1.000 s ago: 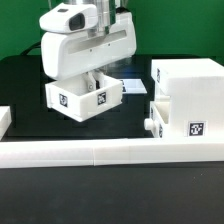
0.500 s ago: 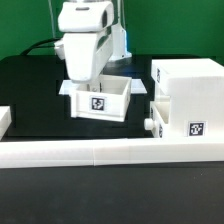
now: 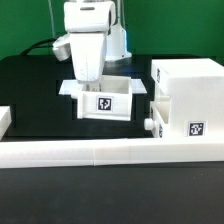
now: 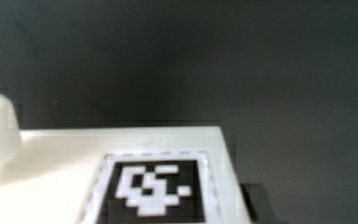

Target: Assemble drawer

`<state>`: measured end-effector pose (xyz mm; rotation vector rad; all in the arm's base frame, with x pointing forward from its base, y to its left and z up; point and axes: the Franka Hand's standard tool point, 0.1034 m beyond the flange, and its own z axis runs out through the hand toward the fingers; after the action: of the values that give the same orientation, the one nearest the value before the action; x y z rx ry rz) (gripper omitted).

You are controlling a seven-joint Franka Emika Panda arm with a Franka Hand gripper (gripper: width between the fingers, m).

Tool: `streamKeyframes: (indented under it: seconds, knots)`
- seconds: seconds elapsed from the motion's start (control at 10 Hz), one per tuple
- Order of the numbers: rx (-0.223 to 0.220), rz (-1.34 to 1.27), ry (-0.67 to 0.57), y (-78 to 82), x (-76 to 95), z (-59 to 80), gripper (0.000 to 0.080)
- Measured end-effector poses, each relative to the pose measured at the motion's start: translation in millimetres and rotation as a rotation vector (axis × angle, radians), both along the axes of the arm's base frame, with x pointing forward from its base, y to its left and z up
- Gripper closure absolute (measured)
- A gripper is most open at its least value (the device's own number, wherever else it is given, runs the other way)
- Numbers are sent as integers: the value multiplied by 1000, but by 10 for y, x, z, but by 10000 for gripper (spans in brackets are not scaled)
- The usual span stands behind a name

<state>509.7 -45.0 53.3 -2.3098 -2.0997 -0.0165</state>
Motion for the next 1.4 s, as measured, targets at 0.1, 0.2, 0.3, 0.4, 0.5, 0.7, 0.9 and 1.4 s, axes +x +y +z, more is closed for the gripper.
streamKeyframes:
  seconds: [0.1,0.2,0.3,0.4,0.5,0.7,0.9,1.4]
  knots:
    - [1,5,-2,20,64,17,757]
    - [2,11,-10,36,145,38,757]
    - [3,14,-12,37,212,60,757]
    - [3,13,-25,42,240,66,757]
    - [3,12,-23,39,228,57,757]
    - [3,12,-22,39,228,56,757]
    - [2,53,-32,41,292,90,757]
    - [8,59,-40,184,399,127,757]
